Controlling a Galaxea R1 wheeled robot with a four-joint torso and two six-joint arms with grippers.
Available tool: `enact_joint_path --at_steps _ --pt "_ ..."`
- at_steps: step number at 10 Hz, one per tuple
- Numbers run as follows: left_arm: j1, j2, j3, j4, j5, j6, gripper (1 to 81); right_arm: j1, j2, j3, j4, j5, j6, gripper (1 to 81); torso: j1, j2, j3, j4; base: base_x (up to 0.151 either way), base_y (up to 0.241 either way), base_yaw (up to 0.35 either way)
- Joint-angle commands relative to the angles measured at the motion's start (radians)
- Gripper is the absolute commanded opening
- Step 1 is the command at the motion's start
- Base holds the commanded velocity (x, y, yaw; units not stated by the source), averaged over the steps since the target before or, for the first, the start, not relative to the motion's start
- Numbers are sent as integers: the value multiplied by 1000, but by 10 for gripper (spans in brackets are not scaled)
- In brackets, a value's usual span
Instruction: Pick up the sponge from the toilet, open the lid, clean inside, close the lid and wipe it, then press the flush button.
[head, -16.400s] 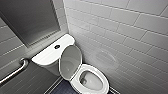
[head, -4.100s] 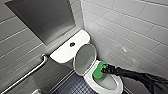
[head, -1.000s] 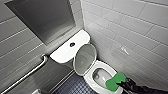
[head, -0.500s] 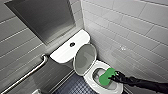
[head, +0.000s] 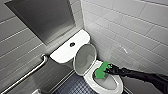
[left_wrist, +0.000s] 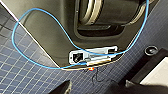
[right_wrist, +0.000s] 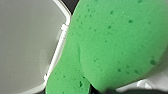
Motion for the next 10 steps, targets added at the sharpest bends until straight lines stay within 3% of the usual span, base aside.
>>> enact_joint_path --at_steps 1,3,5,10 --pt "42 -7 3 2 88 3 811 146 83 -67 -39 -86 -4 10 0 0 0 0 0 0 0" --pt "42 -13 3 -1 88 3 811 133 177 -213 -75 -86 -4 10 0 0 0 0 0 0 0" --pt "47 -14 3 -2 91 3 811 124 223 -314 -69 -31 7 10 0 0 0 0 0 0 0" --pt "65 -30 3 -9 88 3 811 88 188 -391 -44 101 103 10 0 0 0 0 0 0 0"
